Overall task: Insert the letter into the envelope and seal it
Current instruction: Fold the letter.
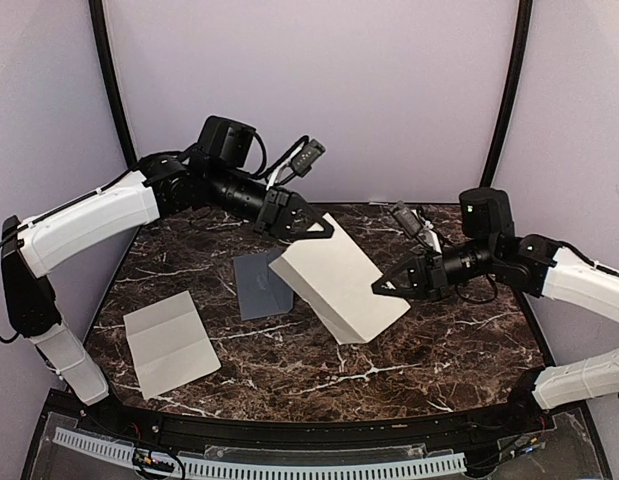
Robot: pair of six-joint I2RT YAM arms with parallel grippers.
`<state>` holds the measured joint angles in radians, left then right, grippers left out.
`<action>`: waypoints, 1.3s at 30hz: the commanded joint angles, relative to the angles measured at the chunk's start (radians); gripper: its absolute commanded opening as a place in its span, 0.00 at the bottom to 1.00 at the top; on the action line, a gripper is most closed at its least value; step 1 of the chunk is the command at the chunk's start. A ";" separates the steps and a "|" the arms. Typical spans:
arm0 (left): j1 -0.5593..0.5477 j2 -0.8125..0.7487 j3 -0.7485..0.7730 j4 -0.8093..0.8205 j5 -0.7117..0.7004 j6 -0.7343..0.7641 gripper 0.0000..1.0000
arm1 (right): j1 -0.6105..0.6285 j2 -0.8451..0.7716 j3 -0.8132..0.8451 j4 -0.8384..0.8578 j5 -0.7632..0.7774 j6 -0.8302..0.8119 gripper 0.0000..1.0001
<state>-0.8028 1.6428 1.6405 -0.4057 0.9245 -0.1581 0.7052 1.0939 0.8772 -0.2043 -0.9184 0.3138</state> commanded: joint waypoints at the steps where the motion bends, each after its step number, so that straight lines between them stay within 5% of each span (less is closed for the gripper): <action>1: 0.020 -0.050 -0.028 0.001 0.058 0.029 0.00 | 0.007 -0.023 -0.021 0.046 0.022 0.034 0.16; 3: 0.028 -0.049 -0.037 0.006 0.076 0.039 0.00 | 0.007 -0.022 -0.025 0.053 0.029 0.043 0.39; 6: 0.049 -0.050 -0.044 -0.007 0.101 0.065 0.00 | 0.006 -0.033 -0.032 0.046 0.077 0.045 0.46; 9: 0.066 -0.058 -0.050 -0.009 0.123 0.099 0.00 | 0.007 -0.049 -0.058 0.062 0.099 0.057 0.40; 12: 0.081 -0.073 -0.066 0.010 0.147 0.117 0.00 | 0.007 -0.052 -0.079 0.077 0.119 0.068 0.17; 15: 0.092 -0.091 -0.098 0.043 0.162 0.135 0.00 | 0.007 -0.048 -0.104 0.105 0.120 0.074 0.14; 18: 0.102 -0.110 -0.151 0.082 0.171 0.146 0.00 | 0.008 -0.050 -0.127 0.131 0.143 0.067 0.00; 25: 0.116 -0.134 -0.237 0.100 0.175 0.230 0.00 | 0.010 -0.029 -0.131 0.177 0.156 0.047 0.00; 26: 0.116 -0.138 -0.248 0.113 0.179 0.229 0.00 | 0.010 -0.027 -0.133 0.187 0.154 0.045 0.04; 28: 0.116 -0.142 -0.284 0.162 0.200 0.216 0.00 | 0.010 -0.019 -0.126 0.197 0.152 0.043 0.36; 30: 0.116 -0.141 -0.315 0.195 0.209 0.221 0.00 | 0.011 -0.008 -0.107 0.199 0.153 0.037 0.56; 33: 0.116 -0.139 -0.347 0.193 0.218 0.230 0.00 | 0.022 0.014 -0.069 0.183 0.169 0.011 0.68; 39: 0.110 -0.145 -0.422 0.283 0.245 0.177 0.00 | 0.103 0.112 0.002 0.175 0.224 -0.026 0.75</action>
<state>-0.6918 1.5349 1.2510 -0.1951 1.1225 0.0364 0.7448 1.1500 0.8227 -0.0608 -0.7391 0.3214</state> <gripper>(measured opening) 0.005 0.745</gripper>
